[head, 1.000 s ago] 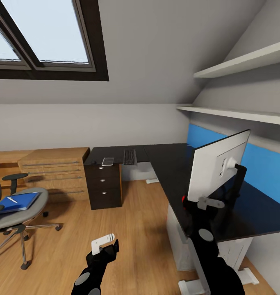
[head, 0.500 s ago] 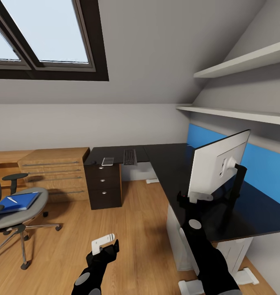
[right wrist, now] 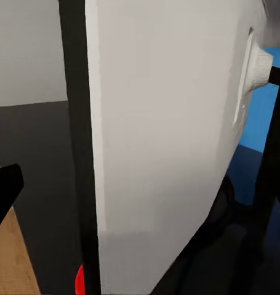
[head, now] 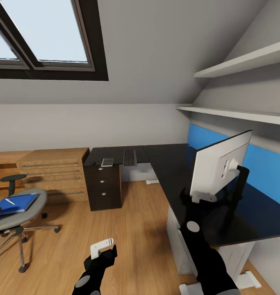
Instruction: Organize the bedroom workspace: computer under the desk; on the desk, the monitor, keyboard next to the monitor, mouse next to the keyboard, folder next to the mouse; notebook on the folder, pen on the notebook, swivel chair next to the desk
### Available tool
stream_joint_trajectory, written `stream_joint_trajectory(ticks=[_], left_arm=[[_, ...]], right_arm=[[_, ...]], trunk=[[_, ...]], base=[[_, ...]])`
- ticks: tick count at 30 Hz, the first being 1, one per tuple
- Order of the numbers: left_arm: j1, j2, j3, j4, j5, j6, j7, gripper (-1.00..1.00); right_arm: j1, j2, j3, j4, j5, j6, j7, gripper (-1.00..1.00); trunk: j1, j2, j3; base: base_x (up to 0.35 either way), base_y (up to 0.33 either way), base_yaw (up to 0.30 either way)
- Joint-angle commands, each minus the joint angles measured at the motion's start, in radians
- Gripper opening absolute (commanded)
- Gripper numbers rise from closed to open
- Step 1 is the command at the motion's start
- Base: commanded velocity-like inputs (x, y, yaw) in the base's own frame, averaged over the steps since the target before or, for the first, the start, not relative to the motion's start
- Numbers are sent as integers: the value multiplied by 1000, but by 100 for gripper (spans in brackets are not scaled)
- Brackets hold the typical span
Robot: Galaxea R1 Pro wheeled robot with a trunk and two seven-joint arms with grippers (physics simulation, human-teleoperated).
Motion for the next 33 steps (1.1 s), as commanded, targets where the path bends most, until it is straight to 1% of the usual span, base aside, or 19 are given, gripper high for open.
stream_joint_trajectory(ticks=[1, 2, 3, 7, 11, 20, 30, 33], left_arm=[[-1, 1, -3, 0, 1, 4, 7, 100], [-1, 0, -3, 1, 1, 4, 7, 100], [-1, -2, -4, 4, 1, 5, 6, 100], [-1, -3, -4, 6, 2, 5, 6, 100], [-1, -3, -4, 7, 3, 4, 5, 100], [-1, -3, -4, 8, 3, 4, 5, 100], [-1, -3, -5, 8, 2, 3, 5, 100], [-1, -3, -5, 8, 2, 3, 6, 100]], right_arm=[[-1, 0, 2, 0, 14, -4, -25, 100], [-1, 0, 4, 1, 18, -14, -43, 100], [-1, 1, 15, 2, 40, -44, -104, 100], [-1, 0, 29, 4, 55, -56, -127, 100], [-1, 0, 40, 12, 60, -60, -135, 100], [-1, -1, 41, 14, 61, -60, -136, 100], [-1, -2, 40, 14, 62, -60, -136, 100], [-1, -3, 39, 14, 63, -60, -136, 100]], trunk=[[0, -1, -1], [0, -1, -1], [0, -1, -1], [0, -1, -1], [0, -1, -1], [0, -1, -1], [0, -1, -1], [0, -1, -1]], base=[[116, 0, 0], [92, 0, 0], [30, 0, 0], [14, 0, 0], [8, 0, 0], [98, 37, 0], [27, 12, 0], [170, 1, 0]])
